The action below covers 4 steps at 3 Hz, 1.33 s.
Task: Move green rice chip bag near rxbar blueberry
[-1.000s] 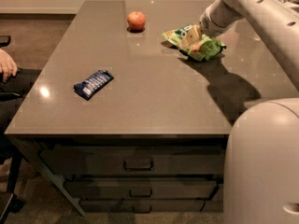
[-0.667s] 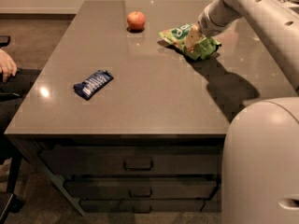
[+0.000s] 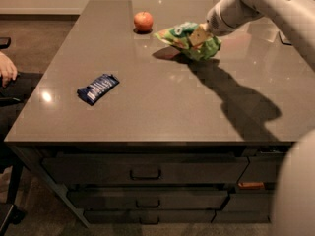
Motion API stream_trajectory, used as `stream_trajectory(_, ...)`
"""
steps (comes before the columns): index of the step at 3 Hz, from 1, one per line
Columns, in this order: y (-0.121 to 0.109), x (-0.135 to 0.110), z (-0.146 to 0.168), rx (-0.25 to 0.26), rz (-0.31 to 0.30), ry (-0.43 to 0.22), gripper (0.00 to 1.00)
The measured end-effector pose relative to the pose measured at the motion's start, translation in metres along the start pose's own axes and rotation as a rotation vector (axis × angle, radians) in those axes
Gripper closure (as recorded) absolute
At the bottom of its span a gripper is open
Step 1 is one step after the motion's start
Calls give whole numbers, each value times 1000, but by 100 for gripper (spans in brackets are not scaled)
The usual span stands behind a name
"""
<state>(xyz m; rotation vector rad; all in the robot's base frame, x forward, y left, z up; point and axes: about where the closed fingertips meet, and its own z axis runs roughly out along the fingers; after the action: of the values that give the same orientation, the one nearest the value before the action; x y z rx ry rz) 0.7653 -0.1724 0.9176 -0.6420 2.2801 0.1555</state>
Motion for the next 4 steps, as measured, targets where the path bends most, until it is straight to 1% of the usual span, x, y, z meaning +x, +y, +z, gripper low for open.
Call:
stream_trajectory(1, 40, -3, -18, -49, -43, -63, 100)
stream_trajectory(2, 106, -5, -29, -140, -144, -82, 100)
stream_trajectory(3, 143, -5, -32, -199, -222, -73, 100)
stream_trajectory(4, 177, -4, -35, -286, -321, -66, 100)
